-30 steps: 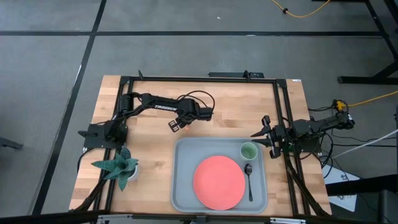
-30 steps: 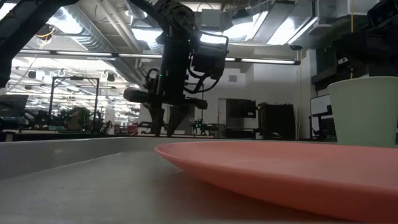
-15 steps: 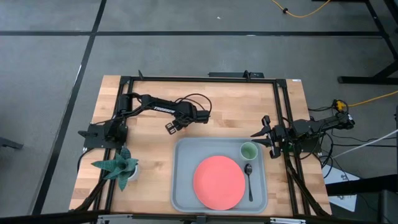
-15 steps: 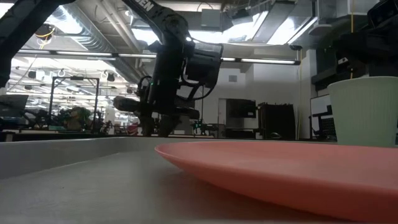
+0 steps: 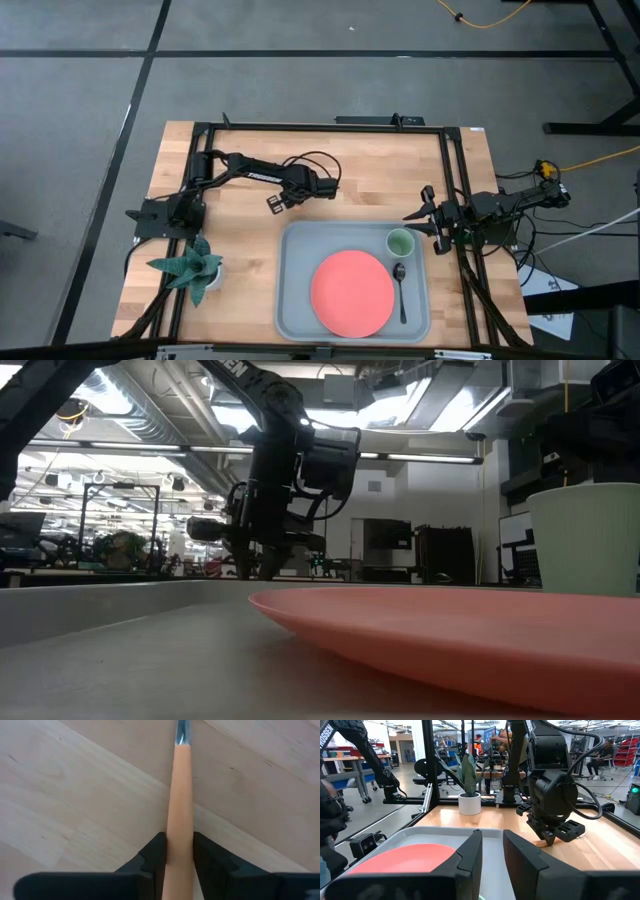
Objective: Pick and place plate/cup/fork/spoon on tray
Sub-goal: Put the orange fork on the gray serving tray to the left of the pink plate
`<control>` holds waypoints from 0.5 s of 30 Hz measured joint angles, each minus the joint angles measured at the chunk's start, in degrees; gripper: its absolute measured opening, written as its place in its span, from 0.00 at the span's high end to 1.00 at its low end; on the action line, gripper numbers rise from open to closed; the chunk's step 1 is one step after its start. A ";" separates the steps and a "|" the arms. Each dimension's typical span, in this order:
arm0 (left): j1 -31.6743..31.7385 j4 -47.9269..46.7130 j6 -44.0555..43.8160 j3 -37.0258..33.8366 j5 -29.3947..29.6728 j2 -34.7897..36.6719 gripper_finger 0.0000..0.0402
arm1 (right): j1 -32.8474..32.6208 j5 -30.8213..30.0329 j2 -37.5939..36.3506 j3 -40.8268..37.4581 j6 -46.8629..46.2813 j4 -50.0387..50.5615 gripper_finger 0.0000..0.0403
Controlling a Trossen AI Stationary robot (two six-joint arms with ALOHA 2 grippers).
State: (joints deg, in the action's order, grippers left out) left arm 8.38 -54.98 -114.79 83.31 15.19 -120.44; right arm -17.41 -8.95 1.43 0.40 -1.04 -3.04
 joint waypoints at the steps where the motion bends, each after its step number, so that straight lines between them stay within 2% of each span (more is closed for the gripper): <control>1: -0.17 0.00 0.08 0.00 0.27 0.00 0.80 | -0.01 0.00 0.00 0.00 0.00 0.01 0.79; 5: -0.95 0.26 1.36 0.00 0.95 -0.04 0.85 | 0.00 0.00 0.00 0.00 0.00 0.00 0.79; 15: -2.71 0.80 4.43 0.03 1.17 -0.15 0.85 | 0.00 0.00 0.00 0.00 0.00 0.01 0.79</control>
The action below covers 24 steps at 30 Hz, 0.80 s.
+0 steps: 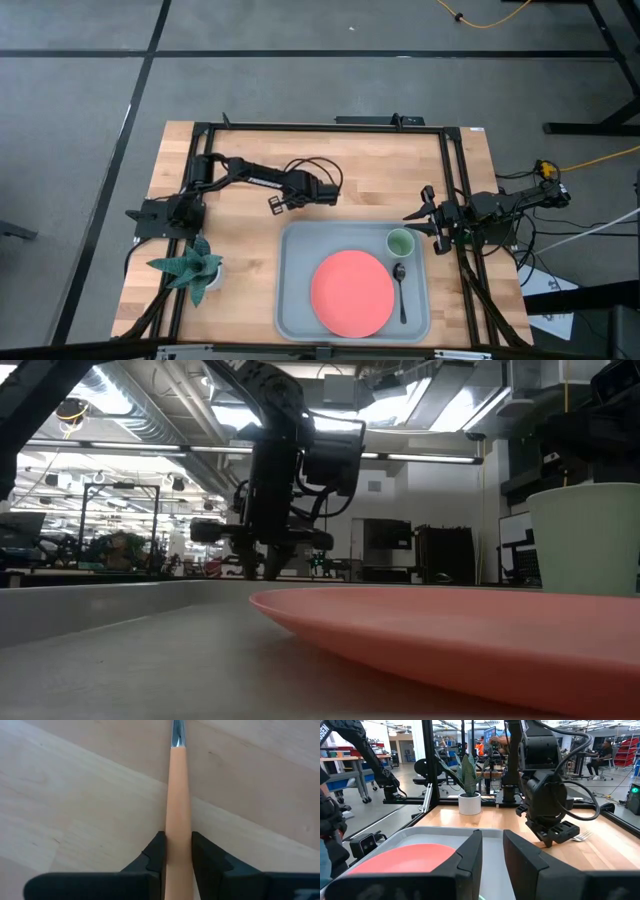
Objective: Pick and place plate/cup/fork/spoon on tray
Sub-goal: Put the orange fork on the gray serving tray to the left of the pink plate
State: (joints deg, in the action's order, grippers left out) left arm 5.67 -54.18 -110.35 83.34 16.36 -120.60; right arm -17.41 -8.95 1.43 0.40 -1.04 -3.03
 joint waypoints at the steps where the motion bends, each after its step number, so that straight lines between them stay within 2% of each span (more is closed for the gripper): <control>1: -0.20 0.00 0.05 0.01 0.03 0.00 0.85 | -0.01 0.00 0.00 0.00 0.00 -0.01 0.79; 6: -0.71 -0.21 2.79 0.97 0.84 0.31 0.86 | -0.02 0.00 0.00 0.00 0.00 -0.02 0.79; 14: -1.12 -2.64 8.60 7.53 1.26 0.39 0.86 | 0.00 0.00 0.01 0.00 0.00 -0.01 0.79; 24: -3.34 -13.55 9.00 11.43 2.15 0.56 0.87 | 0.00 0.00 0.02 0.00 0.02 -0.01 0.79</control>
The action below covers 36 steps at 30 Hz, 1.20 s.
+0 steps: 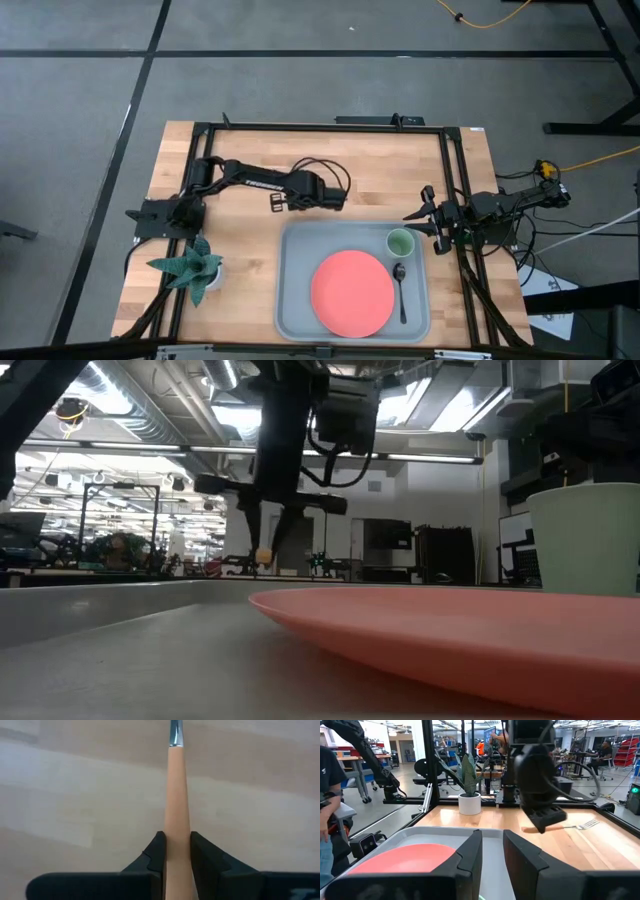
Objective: Pick and place plate/cup/fork/spoon on tray
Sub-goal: Put the orange fork on the gray serving tray to the left of the pink plate
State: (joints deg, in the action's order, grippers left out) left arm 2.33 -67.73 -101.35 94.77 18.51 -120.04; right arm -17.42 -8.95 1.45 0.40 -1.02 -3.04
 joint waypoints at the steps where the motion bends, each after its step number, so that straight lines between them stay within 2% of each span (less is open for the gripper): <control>1: -0.64 -0.46 -0.01 0.04 -0.05 0.03 0.87 | 0.01 0.00 -0.02 0.00 -0.02 0.01 0.79; 9: -10.25 -2.12 -6.76 0.05 -0.19 0.06 0.87 | 0.00 0.00 0.00 0.00 -0.02 -0.01 0.79; 15: -20.23 -1.90 -15.77 0.05 -4.23 0.08 0.87 | -0.01 0.00 -0.02 0.00 -0.02 0.00 0.79; 21: -28.35 3.51 -21.56 0.05 -6.21 0.08 0.87 | -0.01 0.00 0.00 0.00 -0.02 0.01 0.79; 27: -32.77 13.96 -21.32 0.12 -6.01 0.12 0.86 | 0.01 0.00 -0.01 0.00 -0.02 0.01 0.79; 36: -36.19 14.70 -21.13 0.12 -6.12 0.14 0.86 | -0.01 0.00 0.00 0.00 -0.02 0.00 0.79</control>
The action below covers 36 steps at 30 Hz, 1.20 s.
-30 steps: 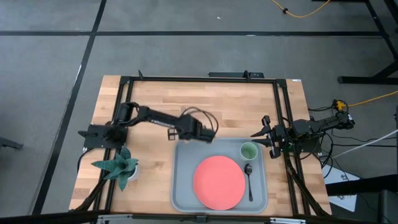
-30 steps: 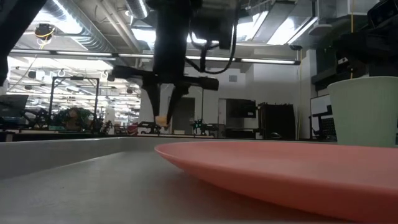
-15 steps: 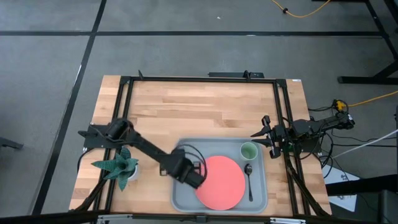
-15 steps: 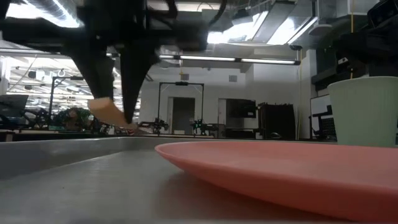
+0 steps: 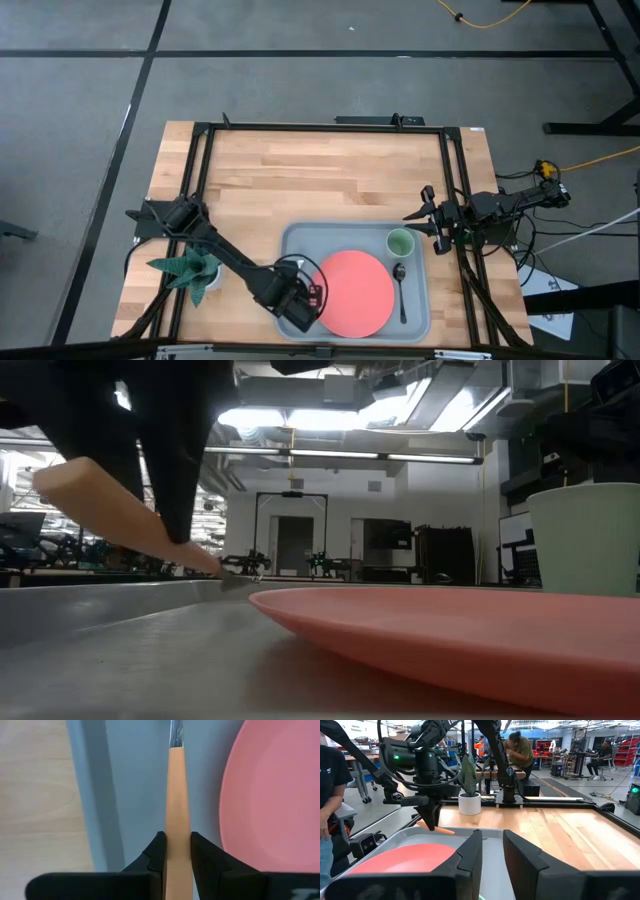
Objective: Pick and place plate/cup/fork/spoon on tray
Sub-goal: Put the orange fork on the gray serving tray to the left of the pink plate
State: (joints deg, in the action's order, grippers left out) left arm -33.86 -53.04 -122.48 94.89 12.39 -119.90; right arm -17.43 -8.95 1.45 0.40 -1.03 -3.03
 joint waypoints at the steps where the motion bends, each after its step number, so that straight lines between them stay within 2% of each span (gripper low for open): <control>1: -0.05 -0.01 0.00 0.00 0.01 0.00 0.86 | 0.01 0.00 0.00 0.00 0.00 0.01 0.79; 21: 0.01 2.86 1.13 0.00 0.14 0.02 0.80 | 0.00 0.00 0.00 0.00 -0.01 0.00 0.79; 29: 0.06 2.78 -3.32 0.00 -0.12 0.02 0.80 | 0.00 0.00 0.00 0.00 -0.01 0.00 0.79; 36: 0.06 2.63 -3.15 -0.01 0.52 -0.96 0.80 | 0.02 0.00 -0.02 0.00 -0.01 0.00 0.79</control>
State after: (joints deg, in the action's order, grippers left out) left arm -33.80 -50.40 -125.62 94.89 12.92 -120.86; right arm -17.42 -8.95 1.44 0.40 -1.04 -3.03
